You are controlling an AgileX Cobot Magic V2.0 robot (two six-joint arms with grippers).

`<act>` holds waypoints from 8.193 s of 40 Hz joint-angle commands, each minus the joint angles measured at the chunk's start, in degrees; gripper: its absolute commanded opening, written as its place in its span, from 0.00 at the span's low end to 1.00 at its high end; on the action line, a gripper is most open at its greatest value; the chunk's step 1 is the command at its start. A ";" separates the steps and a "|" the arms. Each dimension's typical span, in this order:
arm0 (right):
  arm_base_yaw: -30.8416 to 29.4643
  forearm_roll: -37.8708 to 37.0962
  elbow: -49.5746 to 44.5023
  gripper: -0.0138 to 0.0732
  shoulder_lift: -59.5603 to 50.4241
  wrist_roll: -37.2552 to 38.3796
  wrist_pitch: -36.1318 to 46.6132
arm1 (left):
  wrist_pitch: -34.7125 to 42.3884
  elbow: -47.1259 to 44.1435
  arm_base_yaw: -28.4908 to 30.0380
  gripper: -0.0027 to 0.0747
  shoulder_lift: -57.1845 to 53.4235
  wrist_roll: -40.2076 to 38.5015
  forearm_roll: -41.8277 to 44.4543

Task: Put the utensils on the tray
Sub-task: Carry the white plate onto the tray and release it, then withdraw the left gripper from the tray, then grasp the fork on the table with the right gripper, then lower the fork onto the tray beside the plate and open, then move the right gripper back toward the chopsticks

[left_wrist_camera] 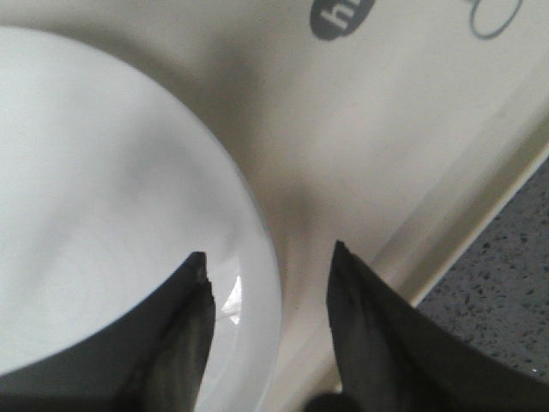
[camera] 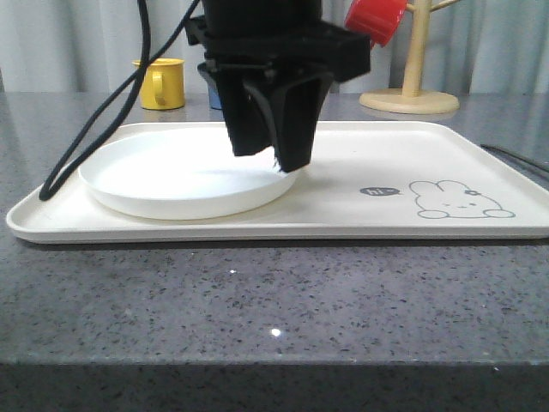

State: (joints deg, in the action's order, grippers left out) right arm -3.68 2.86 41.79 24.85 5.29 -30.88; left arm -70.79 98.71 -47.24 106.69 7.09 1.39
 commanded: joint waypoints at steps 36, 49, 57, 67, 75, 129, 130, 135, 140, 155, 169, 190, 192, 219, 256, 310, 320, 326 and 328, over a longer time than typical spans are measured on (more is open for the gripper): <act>-0.27 -0.16 1.83 0.92 0.75 -0.43 4.54 | 26.43 -34.78 35.13 0.01 -45.05 1.25 -5.63; -0.27 -0.16 1.83 0.92 0.75 -0.43 4.54 | 50.25 -63.70 35.01 0.01 -74.02 1.60 -5.63; -0.27 -0.16 1.83 0.92 0.75 -0.43 4.54 | 50.86 -72.99 35.01 0.01 -88.35 1.60 -5.63; -0.27 -0.16 1.83 0.92 0.75 -0.43 4.54 | 51.21 -75.00 35.01 0.01 -94.96 1.60 -5.63; -0.27 -0.16 1.83 0.92 0.75 -0.43 4.54 | 50.70 -75.00 35.01 0.01 -94.96 1.60 -5.63; 0.67 0.38 14.84 0.64 26.90 -4.42 -11.66 | 50.80 -75.00 35.01 0.01 -94.96 1.60 -5.63; 1.24 0.45 15.57 0.64 28.37 -4.42 -12.03 | 50.80 -75.00 35.01 0.01 -94.96 1.60 -5.63; 4.50 0.46 18.93 0.64 36.27 -4.42 -13.75 | 50.80 -75.00 35.01 0.01 -94.96 1.60 -5.63; 6.32 0.46 22.15 0.64 44.05 -4.42 -16.71 | 50.80 -75.00 35.01 0.01 -94.96 1.60 -5.63; 6.39 0.46 29.79 0.63 60.75 -4.42 -22.72 | 50.80 -75.00 35.01 0.01 -94.96 1.60 -5.63; 6.39 0.46 30.46 0.63 66.65 -4.42 -22.29 | 50.80 -75.00 35.01 0.01 -94.96 1.60 -5.63; 6.39 0.51 30.46 0.22 67.61 -4.42 -23.53 | 50.80 -75.00 35.01 0.01 -94.96 1.60 -5.63; 6.39 0.51 30.46 0.17 67.61 -4.42 -23.74 | 50.80 -75.00 35.01 0.01 -94.96 1.60 -5.63; 22.65 -10.00 44.19 0.11 62.06 17.18 -38.89 | 50.80 -75.00 35.01 0.01 -94.96 1.60 -5.63; 32.80 -3.96 56.26 0.12 83.82 27.16 -37.46 | 50.80 -75.00 35.01 0.01 -94.96 1.60 -5.63; 7.32 -7.64 52.62 0.60 62.08 5.84 -45.66 | 50.80 -75.00 35.01 0.01 -94.96 1.60 -5.63; -0.89 -7.66 38.36 0.60 60.80 2.93 -40.62 | 50.80 -75.00 35.01 0.01 -94.96 1.60 -5.63; -2.71 -7.66 33.26 0.60 61.02 1.96 -34.48 | 50.80 -75.00 35.01 0.01 -94.96 1.60 -5.63; -3.08 -7.66 32.37 0.60 61.40 1.96 -33.13 | 50.80 -75.00 35.01 0.01 -94.96 1.60 -5.63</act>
State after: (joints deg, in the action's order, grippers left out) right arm -5.90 -4.16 74.27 87.91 8.33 -67.84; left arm -24.61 22.08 -12.29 11.09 8.97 -3.63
